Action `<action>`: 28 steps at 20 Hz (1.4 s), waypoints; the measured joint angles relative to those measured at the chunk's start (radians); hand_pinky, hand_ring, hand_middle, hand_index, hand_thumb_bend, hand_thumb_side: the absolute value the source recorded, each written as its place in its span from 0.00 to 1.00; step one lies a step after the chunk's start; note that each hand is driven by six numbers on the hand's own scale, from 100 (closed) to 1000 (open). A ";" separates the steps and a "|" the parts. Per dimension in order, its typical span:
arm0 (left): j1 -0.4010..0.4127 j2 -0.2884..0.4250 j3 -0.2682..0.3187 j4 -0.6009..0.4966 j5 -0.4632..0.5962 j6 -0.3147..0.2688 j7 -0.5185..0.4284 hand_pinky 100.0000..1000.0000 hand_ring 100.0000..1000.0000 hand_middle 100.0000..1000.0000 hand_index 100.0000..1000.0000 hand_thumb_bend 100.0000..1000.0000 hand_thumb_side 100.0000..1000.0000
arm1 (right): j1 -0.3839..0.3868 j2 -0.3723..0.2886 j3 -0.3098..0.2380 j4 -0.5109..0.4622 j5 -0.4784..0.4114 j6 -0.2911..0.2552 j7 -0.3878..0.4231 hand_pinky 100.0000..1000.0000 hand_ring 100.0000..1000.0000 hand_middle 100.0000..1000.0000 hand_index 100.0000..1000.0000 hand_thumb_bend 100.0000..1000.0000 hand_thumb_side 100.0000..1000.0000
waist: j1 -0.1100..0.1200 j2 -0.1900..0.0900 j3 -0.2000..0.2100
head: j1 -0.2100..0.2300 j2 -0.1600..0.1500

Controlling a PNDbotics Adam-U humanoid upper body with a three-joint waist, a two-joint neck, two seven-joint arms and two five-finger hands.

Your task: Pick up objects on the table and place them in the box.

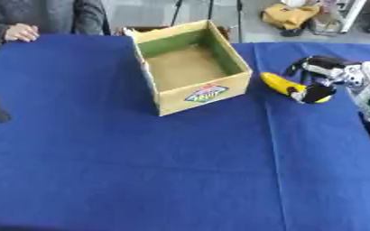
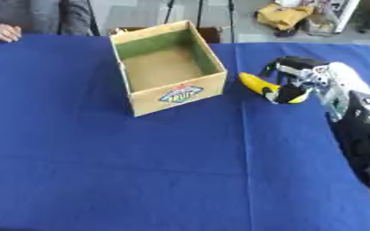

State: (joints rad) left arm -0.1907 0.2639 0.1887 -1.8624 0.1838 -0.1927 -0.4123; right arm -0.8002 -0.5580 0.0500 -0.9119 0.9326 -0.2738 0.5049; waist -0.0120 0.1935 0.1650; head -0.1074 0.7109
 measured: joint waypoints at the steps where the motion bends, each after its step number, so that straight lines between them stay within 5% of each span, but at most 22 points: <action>1: 0.000 0.000 0.000 0.000 0.000 0.000 0.000 0.50 0.41 0.48 0.64 0.13 1.00 | 0.000 0.000 0.000 0.003 0.001 0.001 0.000 0.51 0.63 0.75 0.85 0.00 0.24 | 0.001 0.000 0.000 | 0.000 0.000; 28: 0.006 -0.001 0.000 0.000 0.000 -0.001 -0.003 0.50 0.41 0.48 0.64 0.13 1.00 | 0.006 0.016 -0.006 0.048 0.062 0.019 -0.030 0.51 0.63 0.75 0.86 0.00 0.34 | 0.007 0.000 -0.001 | -0.007 0.000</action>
State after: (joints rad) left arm -0.1850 0.2632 0.1887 -1.8623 0.1838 -0.1940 -0.4156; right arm -0.7941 -0.5415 0.0438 -0.8638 0.9951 -0.2548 0.4751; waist -0.0048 0.1936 0.1644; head -0.1148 0.7112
